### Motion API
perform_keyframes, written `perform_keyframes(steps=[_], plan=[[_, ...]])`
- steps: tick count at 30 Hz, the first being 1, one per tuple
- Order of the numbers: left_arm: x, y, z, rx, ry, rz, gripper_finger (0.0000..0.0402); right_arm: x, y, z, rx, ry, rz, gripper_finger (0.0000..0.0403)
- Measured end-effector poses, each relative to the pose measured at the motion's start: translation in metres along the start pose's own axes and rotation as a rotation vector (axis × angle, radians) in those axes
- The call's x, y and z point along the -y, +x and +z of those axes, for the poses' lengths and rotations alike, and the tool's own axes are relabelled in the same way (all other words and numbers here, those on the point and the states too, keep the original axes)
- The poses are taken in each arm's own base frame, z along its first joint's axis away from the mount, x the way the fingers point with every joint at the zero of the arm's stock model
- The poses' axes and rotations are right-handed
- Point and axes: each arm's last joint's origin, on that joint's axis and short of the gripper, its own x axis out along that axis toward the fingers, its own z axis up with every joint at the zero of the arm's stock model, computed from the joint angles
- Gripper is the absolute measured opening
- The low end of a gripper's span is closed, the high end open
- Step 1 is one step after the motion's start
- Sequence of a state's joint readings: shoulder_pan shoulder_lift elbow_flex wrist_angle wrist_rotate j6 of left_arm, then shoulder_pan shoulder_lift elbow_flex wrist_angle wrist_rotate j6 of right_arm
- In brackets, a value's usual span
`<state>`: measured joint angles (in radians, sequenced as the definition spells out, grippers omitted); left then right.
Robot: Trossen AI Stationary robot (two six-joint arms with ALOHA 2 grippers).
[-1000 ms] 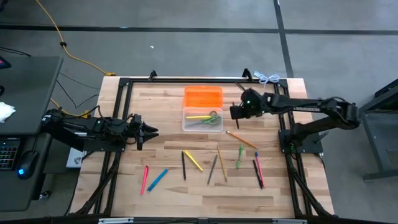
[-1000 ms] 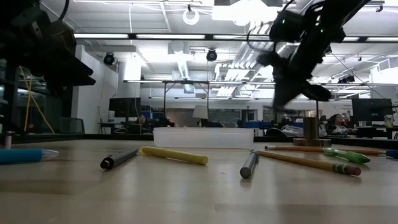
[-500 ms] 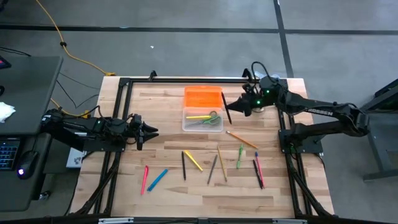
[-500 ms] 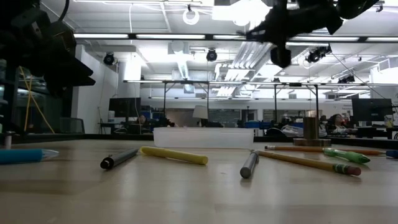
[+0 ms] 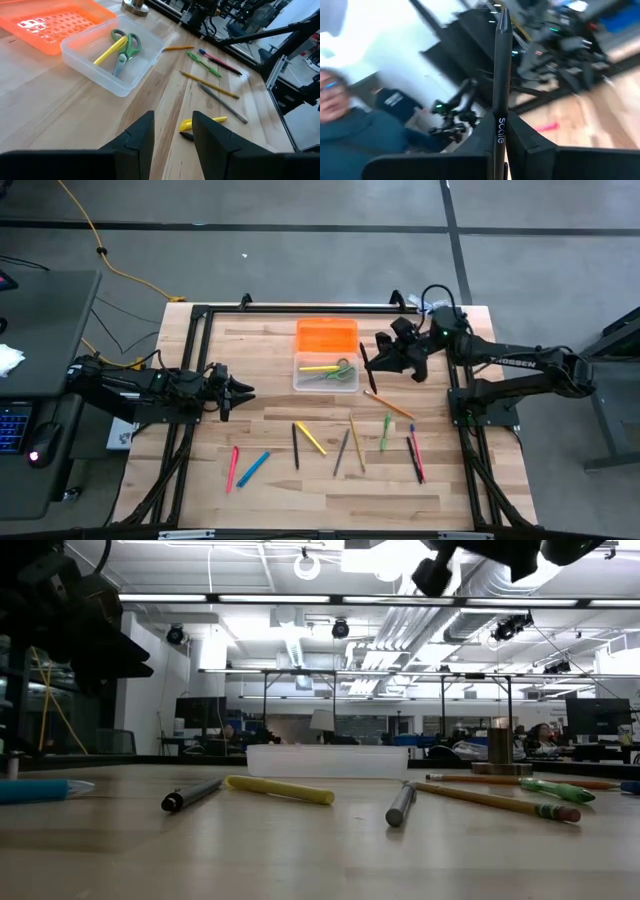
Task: Pick & place school supplies into a supply box
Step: Put the top black pen into the orange supply box
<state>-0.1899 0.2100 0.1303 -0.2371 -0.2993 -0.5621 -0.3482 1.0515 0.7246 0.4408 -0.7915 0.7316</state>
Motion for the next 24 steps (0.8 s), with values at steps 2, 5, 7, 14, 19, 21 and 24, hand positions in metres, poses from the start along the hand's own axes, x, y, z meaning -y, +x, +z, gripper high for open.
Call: perform_keyframes(steps=[2,5,7,14,19,21,24], plan=[[0.000,0.000,0.000,0.000,0.000,0.000,0.0161,-0.006,0.002,0.002,0.012,-0.044,0.055,0.0005],[0.000,0.000,0.000,0.000,0.000,0.000,0.0161,-0.015,0.004,0.005,0.038,-0.098,0.130,0.0003],[0.000,0.000,0.000,0.000,-0.001,0.000,0.0161,-0.021,0.004,0.008,0.063,-0.144,0.176,0.0003],[0.000,0.000,0.000,0.003,-0.003,0.005,0.0161,-0.038,0.005,0.012,0.116,-0.263,0.303,0.0003],[0.000,0.000,0.000,0.004,-0.004,0.007,0.0161,-0.040,0.006,0.011,0.113,-0.267,0.319,0.0006],[0.000,0.000,0.000,0.004,-0.004,0.007,0.0161,-0.040,0.006,0.011,0.113,-0.266,0.319,0.0007],[0.000,0.000,0.000,0.004,-0.005,0.007,0.0161,-0.040,0.006,0.011,0.114,-0.266,0.318,0.0004]])
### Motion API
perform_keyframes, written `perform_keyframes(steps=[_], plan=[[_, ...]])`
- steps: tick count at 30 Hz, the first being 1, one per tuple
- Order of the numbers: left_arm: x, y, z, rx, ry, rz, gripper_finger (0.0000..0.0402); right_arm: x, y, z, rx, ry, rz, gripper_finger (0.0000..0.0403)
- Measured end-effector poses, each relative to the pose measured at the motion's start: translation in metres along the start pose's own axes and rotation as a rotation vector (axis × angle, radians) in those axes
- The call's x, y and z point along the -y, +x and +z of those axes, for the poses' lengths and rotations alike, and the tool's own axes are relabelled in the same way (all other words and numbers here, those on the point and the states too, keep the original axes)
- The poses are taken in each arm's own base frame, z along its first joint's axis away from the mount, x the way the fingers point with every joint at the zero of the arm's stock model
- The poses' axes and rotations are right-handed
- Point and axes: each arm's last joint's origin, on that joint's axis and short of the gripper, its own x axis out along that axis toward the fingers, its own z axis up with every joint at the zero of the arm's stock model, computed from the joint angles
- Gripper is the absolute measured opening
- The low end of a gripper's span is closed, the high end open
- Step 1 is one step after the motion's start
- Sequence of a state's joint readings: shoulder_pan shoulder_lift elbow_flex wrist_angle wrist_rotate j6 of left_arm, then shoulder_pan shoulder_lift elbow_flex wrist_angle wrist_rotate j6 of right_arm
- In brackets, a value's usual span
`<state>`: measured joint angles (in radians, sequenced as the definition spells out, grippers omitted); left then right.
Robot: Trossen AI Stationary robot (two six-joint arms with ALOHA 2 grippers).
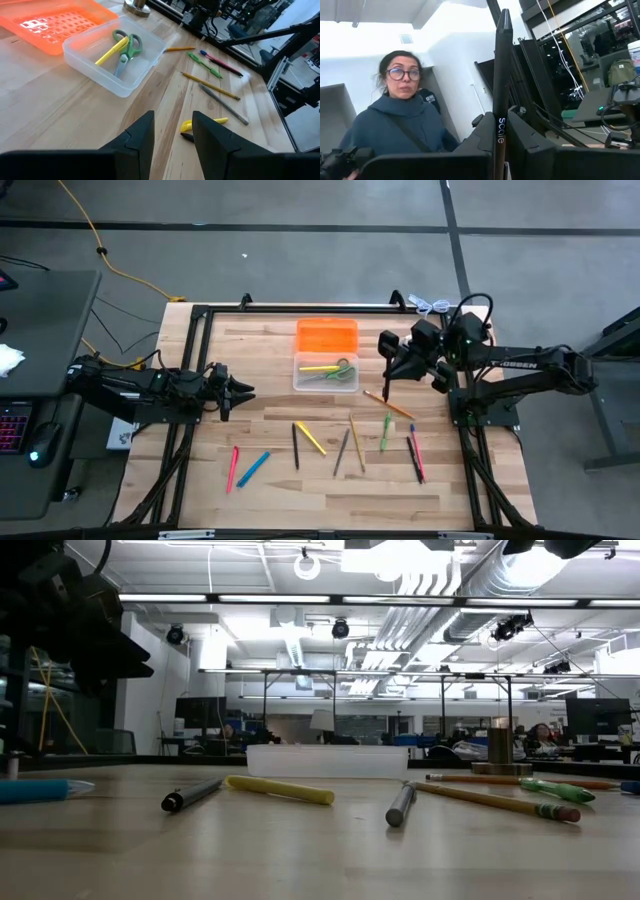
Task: Pick & place school supplies into a supply box
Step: Put the top black pen into the orange supply box
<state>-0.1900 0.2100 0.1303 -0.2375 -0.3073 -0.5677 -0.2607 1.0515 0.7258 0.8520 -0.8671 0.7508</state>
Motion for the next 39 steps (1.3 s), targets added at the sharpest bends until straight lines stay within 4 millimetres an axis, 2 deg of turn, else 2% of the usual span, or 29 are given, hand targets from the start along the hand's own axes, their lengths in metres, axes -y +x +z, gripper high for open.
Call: perform_keyframes(steps=[8,16,23,31,39], plan=[[0.000,0.000,0.000,0.001,-0.001,0.002,0.0161,0.008,0.000,-0.004,0.038,0.064,-0.133,0.0005],[0.000,0.000,0.000,0.001,-0.005,0.003,0.0161,0.035,-0.002,-0.023,0.032,0.163,-0.448,0.0006],[0.000,0.000,0.000,0.001,-0.009,0.003,0.0161,0.059,-0.002,-0.041,0.002,0.211,-0.605,0.0003],[0.000,0.000,0.000,-0.004,-0.011,0.005,0.0161,0.085,0.000,-0.063,-0.088,0.204,-0.706,0.0003],[0.000,0.000,-0.001,-0.006,-0.011,0.006,0.0161,0.114,0.015,-0.066,-0.343,0.205,-0.851,0.0003]])
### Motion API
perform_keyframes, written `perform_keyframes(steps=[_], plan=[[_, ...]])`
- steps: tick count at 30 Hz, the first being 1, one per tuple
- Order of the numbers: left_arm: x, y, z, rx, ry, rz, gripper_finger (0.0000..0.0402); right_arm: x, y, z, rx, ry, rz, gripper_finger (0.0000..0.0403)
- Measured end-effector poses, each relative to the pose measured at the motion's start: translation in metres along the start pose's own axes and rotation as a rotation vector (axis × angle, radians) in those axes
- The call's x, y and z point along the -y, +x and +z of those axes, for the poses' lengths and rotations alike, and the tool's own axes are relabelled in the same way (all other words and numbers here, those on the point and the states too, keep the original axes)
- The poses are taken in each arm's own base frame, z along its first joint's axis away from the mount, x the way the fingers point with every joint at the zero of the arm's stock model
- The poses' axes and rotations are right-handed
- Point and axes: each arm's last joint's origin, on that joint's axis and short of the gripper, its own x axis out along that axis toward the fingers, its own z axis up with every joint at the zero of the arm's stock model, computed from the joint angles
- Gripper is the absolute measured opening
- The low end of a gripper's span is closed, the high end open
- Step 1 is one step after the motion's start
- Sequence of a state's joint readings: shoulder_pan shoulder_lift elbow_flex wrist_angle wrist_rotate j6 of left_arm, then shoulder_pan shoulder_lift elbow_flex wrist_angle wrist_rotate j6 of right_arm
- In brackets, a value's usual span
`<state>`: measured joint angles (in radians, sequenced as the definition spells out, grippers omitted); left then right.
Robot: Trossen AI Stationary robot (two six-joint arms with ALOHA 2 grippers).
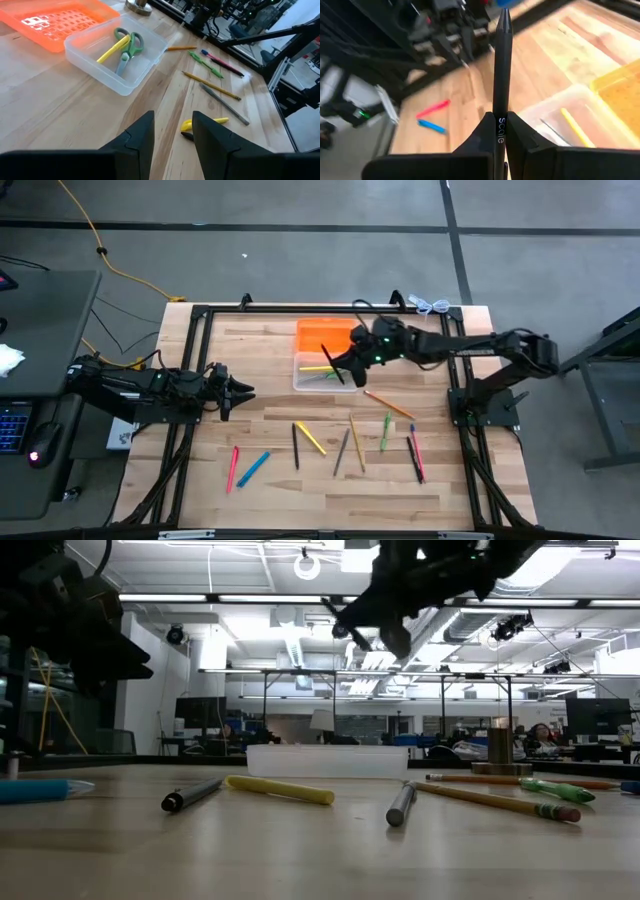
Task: Pick & place school supplies into a supply box
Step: Put the top black pen into the orange supply box
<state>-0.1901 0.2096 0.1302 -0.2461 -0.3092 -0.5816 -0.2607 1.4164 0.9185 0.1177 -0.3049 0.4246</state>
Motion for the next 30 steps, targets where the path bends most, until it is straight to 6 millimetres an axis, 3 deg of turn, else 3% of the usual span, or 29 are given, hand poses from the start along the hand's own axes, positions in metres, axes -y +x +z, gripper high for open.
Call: perform_keyframes(steps=[9,15,30], plan=[[-0.002,0.000,-0.003,-0.032,-0.018,0.018,0.0161,-0.002,0.033,0.035,-0.179,-0.182,-0.126,0.0006],[-0.002,0.000,-0.004,-0.038,-0.018,0.022,0.0161,0.000,0.052,0.047,-0.291,-0.275,-0.181,0.0004],[-0.003,0.000,-0.004,-0.035,-0.016,0.026,0.0161,0.018,0.077,0.029,-0.443,-0.285,-0.234,0.0010]])
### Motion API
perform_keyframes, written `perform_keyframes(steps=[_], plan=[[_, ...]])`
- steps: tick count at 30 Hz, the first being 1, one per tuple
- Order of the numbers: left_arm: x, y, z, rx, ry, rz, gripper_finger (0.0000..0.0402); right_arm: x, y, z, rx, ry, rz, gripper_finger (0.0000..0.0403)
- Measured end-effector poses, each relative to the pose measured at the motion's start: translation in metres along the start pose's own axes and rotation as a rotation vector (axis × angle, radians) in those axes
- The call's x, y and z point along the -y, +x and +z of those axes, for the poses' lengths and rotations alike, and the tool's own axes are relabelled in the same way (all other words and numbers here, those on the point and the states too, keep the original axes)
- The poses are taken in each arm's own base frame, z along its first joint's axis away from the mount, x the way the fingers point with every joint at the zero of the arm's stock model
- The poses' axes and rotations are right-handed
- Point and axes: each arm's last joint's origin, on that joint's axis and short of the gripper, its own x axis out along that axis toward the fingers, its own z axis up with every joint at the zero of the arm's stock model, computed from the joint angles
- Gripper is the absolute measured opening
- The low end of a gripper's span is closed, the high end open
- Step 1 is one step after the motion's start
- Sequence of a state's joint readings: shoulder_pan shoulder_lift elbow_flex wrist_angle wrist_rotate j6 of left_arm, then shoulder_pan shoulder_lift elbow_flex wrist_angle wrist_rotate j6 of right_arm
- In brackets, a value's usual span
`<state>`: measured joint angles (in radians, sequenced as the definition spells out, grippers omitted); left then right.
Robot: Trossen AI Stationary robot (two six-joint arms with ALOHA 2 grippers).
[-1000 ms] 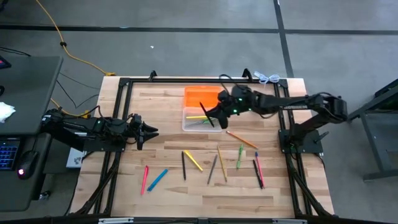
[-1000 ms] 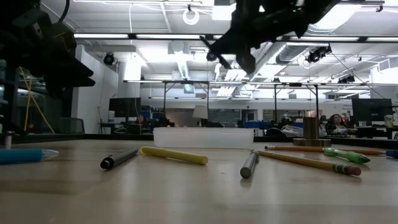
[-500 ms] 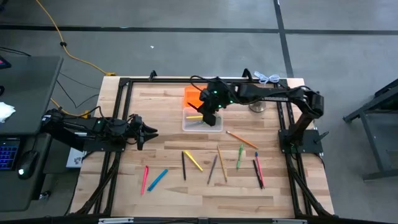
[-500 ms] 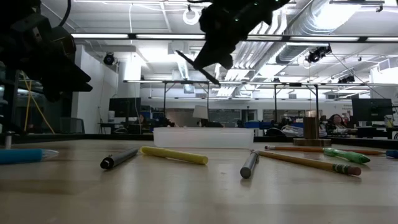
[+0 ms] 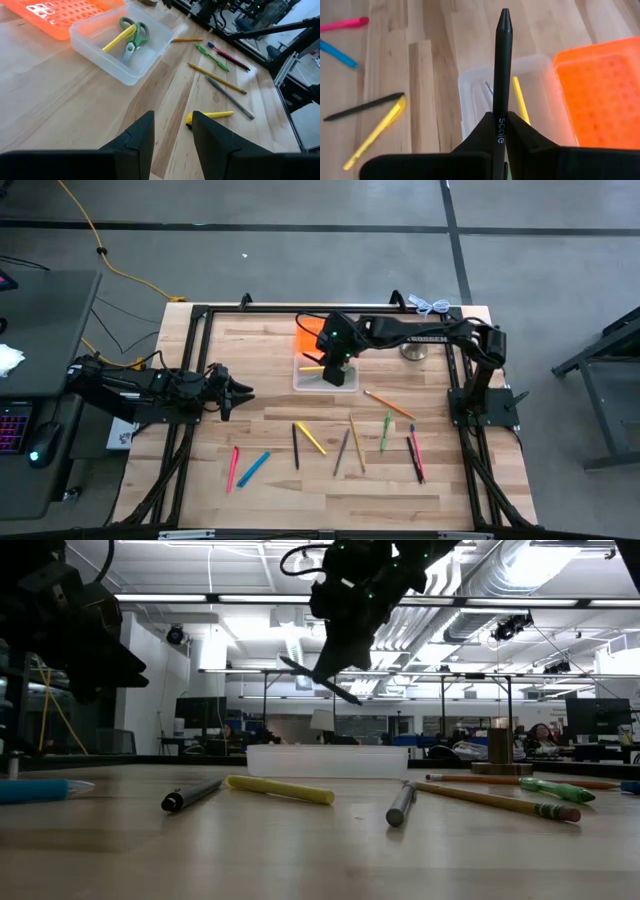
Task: Pick & place school supplies into a supply box
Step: Put the top black pen into the orange supply box
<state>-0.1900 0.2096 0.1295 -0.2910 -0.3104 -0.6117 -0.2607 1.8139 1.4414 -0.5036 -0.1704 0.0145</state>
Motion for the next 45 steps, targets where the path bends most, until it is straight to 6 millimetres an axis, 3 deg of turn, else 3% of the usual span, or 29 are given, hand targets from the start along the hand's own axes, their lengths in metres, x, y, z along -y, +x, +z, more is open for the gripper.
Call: perform_keyframes(steps=[26,45], plan=[[-0.001,0.000,0.000,0.014,-0.007,0.021,0.0161,0.013,0.071,-0.039,-0.266,-0.028,0.004,0.0012],[-0.001,0.000,0.000,0.013,-0.007,0.018,0.0161,0.013,0.071,-0.040,-0.272,-0.018,0.010,0.0012]])
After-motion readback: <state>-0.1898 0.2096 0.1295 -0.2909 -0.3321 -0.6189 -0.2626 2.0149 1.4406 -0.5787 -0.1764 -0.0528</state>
